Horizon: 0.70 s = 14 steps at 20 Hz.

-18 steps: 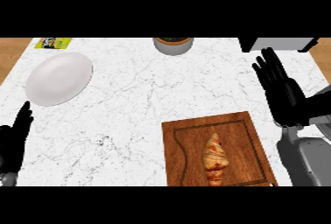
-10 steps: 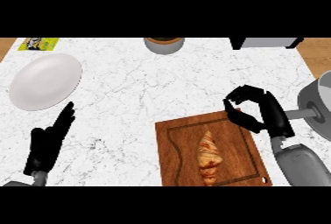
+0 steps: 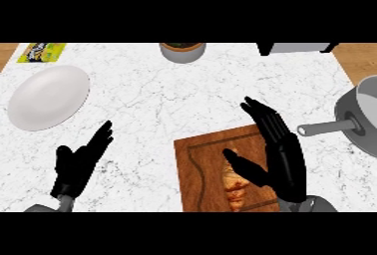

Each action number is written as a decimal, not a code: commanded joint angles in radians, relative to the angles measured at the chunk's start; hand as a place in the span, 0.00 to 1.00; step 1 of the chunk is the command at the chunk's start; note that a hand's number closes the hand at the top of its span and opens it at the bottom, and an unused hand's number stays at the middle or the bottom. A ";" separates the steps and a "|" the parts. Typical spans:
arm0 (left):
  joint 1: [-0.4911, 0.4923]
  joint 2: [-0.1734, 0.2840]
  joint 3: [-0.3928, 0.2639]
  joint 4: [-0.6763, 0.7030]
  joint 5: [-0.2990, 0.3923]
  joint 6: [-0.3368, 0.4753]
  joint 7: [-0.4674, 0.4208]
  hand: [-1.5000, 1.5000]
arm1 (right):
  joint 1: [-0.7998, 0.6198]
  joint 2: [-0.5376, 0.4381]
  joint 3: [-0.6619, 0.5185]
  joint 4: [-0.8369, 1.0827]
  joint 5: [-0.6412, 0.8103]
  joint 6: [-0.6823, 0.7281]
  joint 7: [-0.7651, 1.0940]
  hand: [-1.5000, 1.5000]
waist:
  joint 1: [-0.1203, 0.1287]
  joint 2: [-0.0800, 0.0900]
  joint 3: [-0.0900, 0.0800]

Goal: Pick the croissant from the cutting board and place it in the pot

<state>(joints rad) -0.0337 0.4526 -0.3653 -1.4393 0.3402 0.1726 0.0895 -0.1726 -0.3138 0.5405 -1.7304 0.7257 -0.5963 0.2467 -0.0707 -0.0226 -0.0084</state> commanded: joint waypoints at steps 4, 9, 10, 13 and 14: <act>-0.018 -0.029 -0.009 0.031 0.012 -0.027 0.005 0.50 | 0.097 0.141 0.145 -0.097 0.364 0.178 0.428 0.00 | 0.008 0.004 -0.001; -0.070 -0.045 -0.012 0.068 -0.010 -0.044 -0.008 0.50 | 0.080 0.306 0.217 -0.192 0.515 0.385 0.758 0.00 | 0.037 0.015 0.003; -0.089 -0.047 -0.020 0.041 -0.007 -0.050 0.025 0.50 | 0.041 0.308 0.216 -0.223 0.512 0.442 0.829 0.00 | 0.049 0.016 0.005; -0.099 -0.059 -0.014 0.066 -0.014 -0.065 0.029 0.50 | -0.002 0.311 0.221 -0.204 0.462 0.455 0.965 0.00 | 0.067 0.022 0.007; -0.090 -0.084 -0.025 0.078 -0.038 -0.042 -0.003 0.50 | -0.012 0.311 0.183 -0.173 0.420 0.485 0.969 0.00 | 0.070 0.023 0.007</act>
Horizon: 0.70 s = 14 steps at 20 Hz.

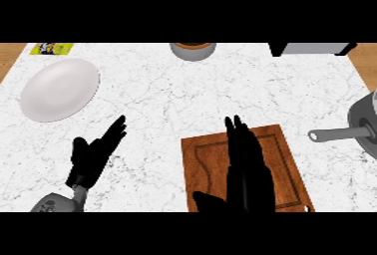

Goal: Pick the croissant from the cutting board and place it in the pot

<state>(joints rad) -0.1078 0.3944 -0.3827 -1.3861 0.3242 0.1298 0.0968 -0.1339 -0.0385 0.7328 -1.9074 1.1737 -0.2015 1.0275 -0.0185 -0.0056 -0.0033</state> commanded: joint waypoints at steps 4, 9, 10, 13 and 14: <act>-0.020 -0.020 -0.003 0.023 -0.030 -0.009 -0.020 0.50 | 0.011 0.037 0.020 0.068 -0.131 0.161 0.234 0.00 | 0.020 0.007 0.002; 0.013 -0.022 0.020 0.056 -0.026 -0.046 -0.052 0.50 | 0.077 -0.001 -0.093 0.074 -0.188 0.238 0.138 0.00 | 0.017 0.006 0.003; -0.033 -0.047 0.022 0.030 -0.030 -0.022 0.014 0.50 | 0.060 0.037 -0.080 0.118 -0.152 0.217 0.150 0.00 | 0.017 0.005 0.003; -0.024 -0.042 0.054 0.111 -0.055 -0.078 -0.080 0.50 | 0.150 -0.035 -0.083 0.101 -0.119 0.154 0.058 0.00 | 0.014 0.006 0.003; -0.033 -0.028 0.052 -0.034 -0.043 -0.040 0.087 0.50 | 0.143 -0.039 -0.111 0.047 -0.121 0.184 0.069 0.00 | 0.017 0.004 0.004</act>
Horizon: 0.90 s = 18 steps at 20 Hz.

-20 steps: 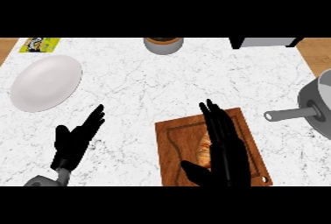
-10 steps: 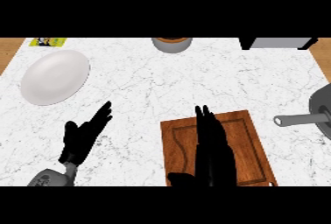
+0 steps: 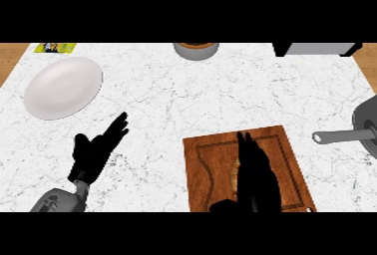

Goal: Pick the croissant from the cutting board and place it in the pot

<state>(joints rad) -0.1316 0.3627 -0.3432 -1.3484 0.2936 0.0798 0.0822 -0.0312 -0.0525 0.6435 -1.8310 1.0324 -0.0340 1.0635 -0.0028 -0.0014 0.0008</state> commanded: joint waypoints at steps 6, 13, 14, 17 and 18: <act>0.026 -0.040 0.065 0.019 -0.071 -0.073 -0.014 0.50 | 0.122 -0.047 -0.029 -0.144 0.023 0.026 -0.033 0.00 | 0.000 0.001 -0.001; 0.076 -0.098 0.024 -0.058 -0.112 -0.008 0.023 0.50 | 0.236 -0.073 -0.081 -0.070 -0.159 -0.197 -0.317 0.00 | 0.003 0.001 0.000; 0.067 -0.043 0.079 -0.034 -0.083 -0.079 0.024 0.50 | 0.205 -0.056 -0.070 -0.133 -0.160 -0.118 -0.255 0.00 | 0.002 0.001 -0.001; 0.063 -0.044 0.087 -0.095 -0.073 -0.077 0.079 0.50 | 0.274 -0.089 -0.114 -0.127 -0.271 -0.190 -0.384 0.00 | 0.002 0.000 0.000; 0.103 -0.039 0.087 -0.075 -0.089 -0.078 0.027 0.50 | 0.277 -0.035 -0.079 -0.026 -0.244 -0.272 -0.426 0.00 | 0.005 0.000 0.000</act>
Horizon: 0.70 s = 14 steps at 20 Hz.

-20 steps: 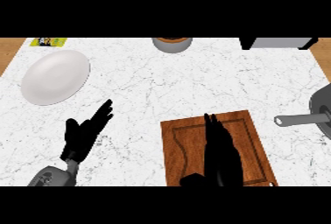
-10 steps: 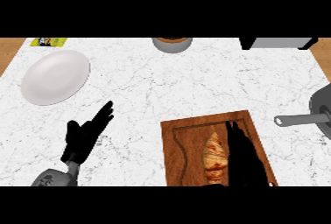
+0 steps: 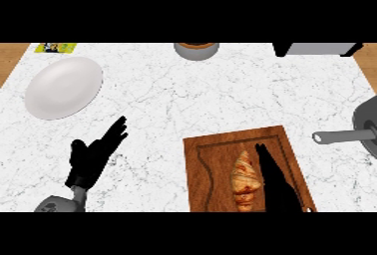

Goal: Pick the croissant from the cutting board and place it in the pot

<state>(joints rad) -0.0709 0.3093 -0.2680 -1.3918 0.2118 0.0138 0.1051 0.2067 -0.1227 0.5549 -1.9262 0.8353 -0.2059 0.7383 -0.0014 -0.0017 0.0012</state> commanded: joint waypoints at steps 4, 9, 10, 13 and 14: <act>-0.034 -0.012 0.056 0.019 -0.014 -0.040 0.050 0.50 | 0.027 0.002 -0.094 0.098 -0.169 -0.080 -0.178 0.00 | -0.001 0.002 -0.001; -0.060 -0.058 0.060 0.059 -0.069 -0.025 0.007 0.50 | -0.050 0.067 -0.167 0.294 -0.268 -0.125 -0.297 0.00 | 0.001 0.003 -0.001; -0.073 -0.071 0.071 0.135 -0.066 -0.064 -0.017 0.50 | -0.010 0.046 -0.159 0.249 -0.277 -0.107 -0.302 0.00 | -0.002 0.002 -0.001; 0.017 -0.083 0.055 -0.010 -0.085 -0.037 0.010 0.50 | 0.042 0.039 -0.120 0.332 -0.260 -0.140 -0.420 1.00 | 0.001 0.001 -0.001; 0.003 -0.056 0.065 0.063 -0.071 -0.060 -0.031 0.50 | -0.023 -0.037 -0.138 0.390 -0.194 -0.098 -0.427 1.00 | 0.005 0.003 -0.001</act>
<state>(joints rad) -0.0839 0.2500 -0.2096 -1.3640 0.1454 -0.0266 0.1047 0.2012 -0.1023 0.4154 -1.6526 0.5989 -0.3187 0.3905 -0.0001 -0.0066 -0.0033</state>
